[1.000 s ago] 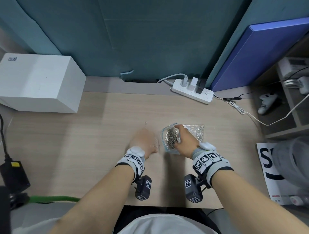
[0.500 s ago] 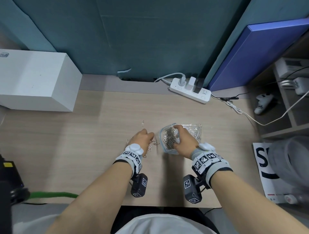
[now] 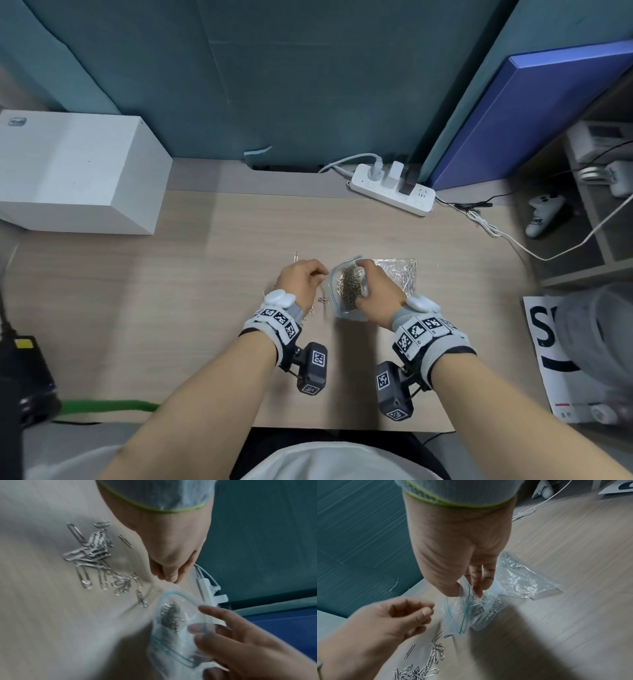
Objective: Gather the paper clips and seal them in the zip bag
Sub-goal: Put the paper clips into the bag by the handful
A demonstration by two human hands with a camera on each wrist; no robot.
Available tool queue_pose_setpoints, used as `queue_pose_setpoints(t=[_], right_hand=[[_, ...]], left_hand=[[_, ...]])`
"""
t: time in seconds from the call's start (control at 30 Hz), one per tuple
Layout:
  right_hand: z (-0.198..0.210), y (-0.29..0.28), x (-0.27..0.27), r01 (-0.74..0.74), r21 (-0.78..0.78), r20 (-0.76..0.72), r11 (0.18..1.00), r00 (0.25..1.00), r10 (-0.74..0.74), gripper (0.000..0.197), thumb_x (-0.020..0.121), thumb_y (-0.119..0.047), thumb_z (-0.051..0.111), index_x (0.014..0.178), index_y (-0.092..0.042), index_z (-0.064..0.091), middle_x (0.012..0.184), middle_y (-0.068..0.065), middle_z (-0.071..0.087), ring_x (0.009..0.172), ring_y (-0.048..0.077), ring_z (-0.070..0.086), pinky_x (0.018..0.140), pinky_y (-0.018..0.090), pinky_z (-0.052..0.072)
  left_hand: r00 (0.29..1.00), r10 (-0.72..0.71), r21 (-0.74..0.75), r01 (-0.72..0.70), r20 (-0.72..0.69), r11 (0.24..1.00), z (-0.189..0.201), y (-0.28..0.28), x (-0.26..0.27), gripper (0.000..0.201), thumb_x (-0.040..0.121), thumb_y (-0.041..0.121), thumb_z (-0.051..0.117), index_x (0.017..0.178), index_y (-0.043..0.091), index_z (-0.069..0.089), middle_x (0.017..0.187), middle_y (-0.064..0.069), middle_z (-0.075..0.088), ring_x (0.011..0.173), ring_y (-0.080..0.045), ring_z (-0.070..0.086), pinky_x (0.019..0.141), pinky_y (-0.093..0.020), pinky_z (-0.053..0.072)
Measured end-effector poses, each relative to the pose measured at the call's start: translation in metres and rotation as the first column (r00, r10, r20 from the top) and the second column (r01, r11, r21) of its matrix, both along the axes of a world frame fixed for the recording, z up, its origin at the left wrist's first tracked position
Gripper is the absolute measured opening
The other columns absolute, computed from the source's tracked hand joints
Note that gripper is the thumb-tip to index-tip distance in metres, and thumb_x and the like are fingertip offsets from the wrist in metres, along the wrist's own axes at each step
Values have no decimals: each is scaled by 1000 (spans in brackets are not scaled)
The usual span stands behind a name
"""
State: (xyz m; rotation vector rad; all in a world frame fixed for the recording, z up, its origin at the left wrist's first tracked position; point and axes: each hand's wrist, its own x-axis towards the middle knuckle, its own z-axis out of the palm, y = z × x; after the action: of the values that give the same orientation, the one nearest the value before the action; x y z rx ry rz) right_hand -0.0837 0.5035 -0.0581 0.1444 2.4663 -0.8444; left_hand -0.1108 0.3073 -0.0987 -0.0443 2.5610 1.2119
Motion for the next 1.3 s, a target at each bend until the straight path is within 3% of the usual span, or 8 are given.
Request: queue_pose_setpoints(t=[0.17, 0.33, 0.5, 0.6, 0.73, 0.8, 1.07, 1.3], right_hand=[[-1, 1, 1, -2, -9, 7, 1000, 1000, 2, 76, 82, -12, 61, 147, -33, 27, 133, 7, 52, 101, 27, 62, 92, 42, 52], [-2, 0, 3, -9, -1, 6, 1000, 1000, 9, 75, 83, -11, 60, 148, -32, 28, 134, 7, 51, 100, 28, 62, 89, 41, 52], [0, 1, 2, -10, 3, 17, 1000, 1000, 10, 76, 83, -9, 61, 148, -30, 29, 133, 6, 52, 100, 26, 61, 89, 38, 51], [0, -1, 1, -8, 0, 12, 1000, 1000, 8, 74, 82, -8, 61, 147, -29, 31, 133, 7, 53, 96, 26, 61, 86, 39, 51], [0, -6, -3, -6, -12, 13, 1000, 1000, 6, 73, 81, -9, 60, 146, -31, 32, 132, 7, 53, 91, 26, 63, 85, 45, 54], [0, -8, -3, -6, -9, 16, 1000, 1000, 6, 74, 81, -9, 60, 147, -30, 31, 135, 7, 52, 96, 28, 63, 87, 45, 53], [0, -6, 1, -17, -13, 4, 1000, 1000, 17, 74, 82, -10, 61, 147, -27, 32, 133, 8, 52, 99, 27, 61, 87, 39, 50], [2, -5, 1, -18, -7, 4, 1000, 1000, 18, 72, 83, -10, 61, 147, -27, 33, 129, 7, 53, 96, 28, 62, 86, 40, 52]], left_hand=[[985, -173, -240, 166, -8, 957, -21, -14, 10, 20, 78, 26, 81, 95, 30, 72, 97, 5, 60, 96, -20, 56, 79, -31, 47], [962, -269, -262, 249, -45, 932, -25, -4, 11, 8, 86, 20, 73, 88, 26, 69, 95, 3, 58, 97, -25, 53, 82, -40, 50], [949, -313, -336, 283, -36, 898, -26, -27, 9, 15, 93, 13, 62, 91, 28, 65, 97, 4, 57, 99, -22, 51, 77, -37, 49], [923, -384, -310, 367, 7, 877, -21, -41, 10, 10, 93, 25, 67, 102, 29, 70, 105, 7, 58, 106, -21, 52, 80, -31, 43], [852, -515, -283, 518, 93, 807, -15, -57, 12, 58, 66, 37, 88, 121, 29, 70, 117, 8, 58, 110, -15, 48, 89, -30, 45], [818, -565, -328, 566, 108, 756, -15, -59, 13, 64, 64, 35, 90, 124, 31, 67, 119, 9, 57, 109, -13, 46, 87, -31, 46], [806, -591, -454, 523, -12, 721, -19, -44, 17, 14, 90, 18, 68, 103, 18, 62, 103, -4, 58, 97, -30, 55, 70, -41, 52], [853, -519, -499, 428, -51, 754, -22, -33, 20, 13, 93, 8, 59, 102, 17, 58, 99, -9, 53, 91, -31, 54, 61, -33, 35]])
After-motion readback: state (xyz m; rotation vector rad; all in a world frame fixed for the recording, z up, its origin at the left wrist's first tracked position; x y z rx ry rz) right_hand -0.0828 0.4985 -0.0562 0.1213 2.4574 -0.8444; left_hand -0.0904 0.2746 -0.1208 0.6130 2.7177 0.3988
